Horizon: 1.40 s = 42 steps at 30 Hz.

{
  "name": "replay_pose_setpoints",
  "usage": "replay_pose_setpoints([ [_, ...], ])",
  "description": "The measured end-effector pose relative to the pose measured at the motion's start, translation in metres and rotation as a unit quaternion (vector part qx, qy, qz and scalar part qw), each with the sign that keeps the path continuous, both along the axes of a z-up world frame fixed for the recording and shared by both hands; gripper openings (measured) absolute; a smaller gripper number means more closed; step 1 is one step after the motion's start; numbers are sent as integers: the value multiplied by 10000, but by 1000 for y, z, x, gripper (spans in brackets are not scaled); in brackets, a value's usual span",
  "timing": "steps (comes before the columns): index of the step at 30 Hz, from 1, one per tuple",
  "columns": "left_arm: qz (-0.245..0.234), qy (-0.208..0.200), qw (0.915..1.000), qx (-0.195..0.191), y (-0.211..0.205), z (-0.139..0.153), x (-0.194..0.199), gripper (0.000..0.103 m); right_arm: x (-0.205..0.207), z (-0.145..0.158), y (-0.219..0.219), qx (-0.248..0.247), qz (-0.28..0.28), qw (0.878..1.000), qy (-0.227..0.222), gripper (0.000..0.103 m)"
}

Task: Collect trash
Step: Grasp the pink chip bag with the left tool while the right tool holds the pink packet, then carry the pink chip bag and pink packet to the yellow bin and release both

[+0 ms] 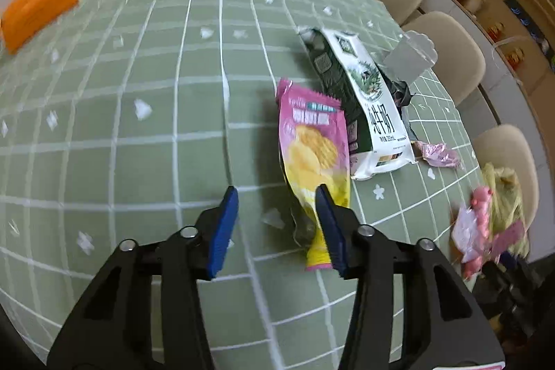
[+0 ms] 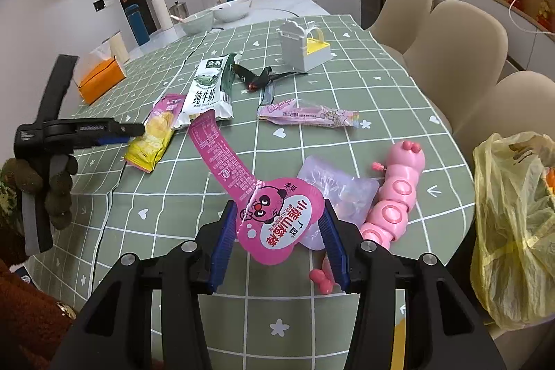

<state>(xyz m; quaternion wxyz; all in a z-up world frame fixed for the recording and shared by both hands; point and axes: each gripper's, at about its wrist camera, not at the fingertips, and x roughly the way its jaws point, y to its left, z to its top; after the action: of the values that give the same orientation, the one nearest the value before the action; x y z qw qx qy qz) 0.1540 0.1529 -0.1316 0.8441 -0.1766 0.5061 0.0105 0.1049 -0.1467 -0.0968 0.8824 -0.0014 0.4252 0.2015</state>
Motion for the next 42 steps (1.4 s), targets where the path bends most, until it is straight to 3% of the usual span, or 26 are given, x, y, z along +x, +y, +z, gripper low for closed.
replay_pose_setpoints([
  [4, -257, 113, 9993, -236, -21, -3, 1, 35, -3, 8, -8, 5, -130, 9998, -125, 45],
  [8, -513, 100, 9985, -166, -40, 1, 1, 11, -7, 13, -19, 56, -294, 9994, -184, 45],
  [14, -531, -82, 9985, 119, -44, 23, -1, 3, -12, 25, -34, 62, -415, 9982, -422, 45],
  [19, -618, -530, 9960, 356, -52, 63, -8, 3, -13, 44, -46, 40, -351, 9966, -742, 45],
  [26, -891, -1442, 9831, 685, -80, 137, -18, 3, -14, 82, -67, -121, -292, 9916, -1250, 45],
  [31, -1246, -2034, 9679, 794, -117, 182, -25, 3, -16, 108, -94, -154, -441, 9869, -1543, 45],
  [38, -1920, -2371, 9485, 855, -172, 212, -15, 3, -17, 131, -140, -344, -923, 9780, -1841, 45],
  [42, -2413, -2517, 9355, 570, -210, 223, -6, 3, -20, 140, -166, -493, -1253, 9715, -1950, 45],
])
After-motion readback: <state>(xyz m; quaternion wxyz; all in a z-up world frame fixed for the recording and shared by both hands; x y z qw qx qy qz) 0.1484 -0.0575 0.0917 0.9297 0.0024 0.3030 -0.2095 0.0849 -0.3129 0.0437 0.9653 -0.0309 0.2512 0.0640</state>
